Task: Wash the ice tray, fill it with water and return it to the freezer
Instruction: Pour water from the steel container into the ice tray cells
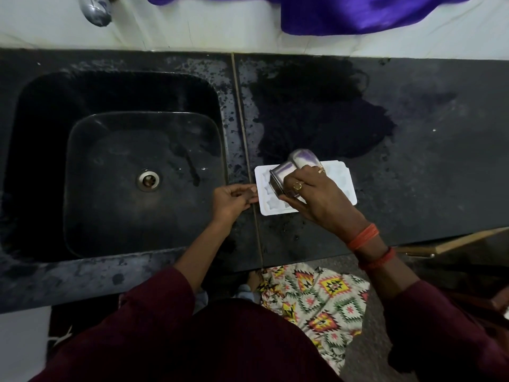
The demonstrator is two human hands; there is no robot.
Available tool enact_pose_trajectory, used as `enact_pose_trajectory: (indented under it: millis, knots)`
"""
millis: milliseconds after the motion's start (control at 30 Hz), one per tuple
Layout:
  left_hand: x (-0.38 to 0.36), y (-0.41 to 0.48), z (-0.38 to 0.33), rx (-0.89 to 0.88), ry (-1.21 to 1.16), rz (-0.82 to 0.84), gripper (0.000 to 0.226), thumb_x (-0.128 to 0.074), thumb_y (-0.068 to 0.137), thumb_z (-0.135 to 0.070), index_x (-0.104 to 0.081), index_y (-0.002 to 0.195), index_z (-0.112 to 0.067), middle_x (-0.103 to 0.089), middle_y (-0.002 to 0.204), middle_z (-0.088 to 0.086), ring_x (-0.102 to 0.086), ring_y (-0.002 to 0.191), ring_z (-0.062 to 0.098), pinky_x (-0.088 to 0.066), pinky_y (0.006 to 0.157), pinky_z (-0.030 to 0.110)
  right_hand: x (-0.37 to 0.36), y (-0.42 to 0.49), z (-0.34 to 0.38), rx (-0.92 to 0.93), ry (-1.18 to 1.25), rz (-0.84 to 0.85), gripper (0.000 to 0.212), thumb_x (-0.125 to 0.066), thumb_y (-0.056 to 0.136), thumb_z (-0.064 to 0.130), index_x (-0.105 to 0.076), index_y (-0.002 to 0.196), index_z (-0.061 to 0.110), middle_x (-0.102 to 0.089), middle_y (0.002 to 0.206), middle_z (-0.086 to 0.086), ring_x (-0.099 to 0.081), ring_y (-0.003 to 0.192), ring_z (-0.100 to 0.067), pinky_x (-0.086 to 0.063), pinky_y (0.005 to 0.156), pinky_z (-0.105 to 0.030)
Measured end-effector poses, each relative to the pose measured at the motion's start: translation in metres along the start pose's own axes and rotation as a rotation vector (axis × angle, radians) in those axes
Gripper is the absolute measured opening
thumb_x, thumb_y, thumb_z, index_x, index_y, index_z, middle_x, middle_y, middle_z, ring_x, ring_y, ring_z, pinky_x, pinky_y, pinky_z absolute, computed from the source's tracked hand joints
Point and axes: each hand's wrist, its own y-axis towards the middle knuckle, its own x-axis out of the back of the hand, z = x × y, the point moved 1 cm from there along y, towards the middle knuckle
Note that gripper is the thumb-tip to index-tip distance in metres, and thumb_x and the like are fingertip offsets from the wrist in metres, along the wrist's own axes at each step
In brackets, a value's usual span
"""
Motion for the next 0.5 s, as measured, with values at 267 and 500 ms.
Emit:
enact_pose_trajectory:
  millis: [267,500]
  knots:
    - [0.0008,0.0008,0.0007,0.002,-0.018,0.001,0.017,-0.072,0.090,-0.010,-0.075,0.103,-0.001,-0.076,0.097,0.014,-0.073,0.069,0.003,-0.048,0.055,0.011,-0.0013,0.0010,-0.0014,-0.011,-0.003,0.016,0.018,-0.074,0.090,0.015,-0.062,0.084,0.004,-0.058,0.083,-0.010,-0.051,0.070,-0.032,-0.045,0.062,-0.042]
    - [0.0009,0.0012,0.0016,-0.002,-0.015,-0.003,0.017,-0.072,0.090,-0.011,-0.075,0.104,-0.001,-0.076,0.097,0.013,-0.074,0.070,0.004,-0.048,0.055,0.011,-0.0016,0.0002,-0.0032,-0.001,-0.005,0.008,0.017,-0.073,0.091,0.016,-0.061,0.087,0.004,-0.058,0.084,-0.010,-0.051,0.071,-0.032,-0.045,0.062,-0.042]
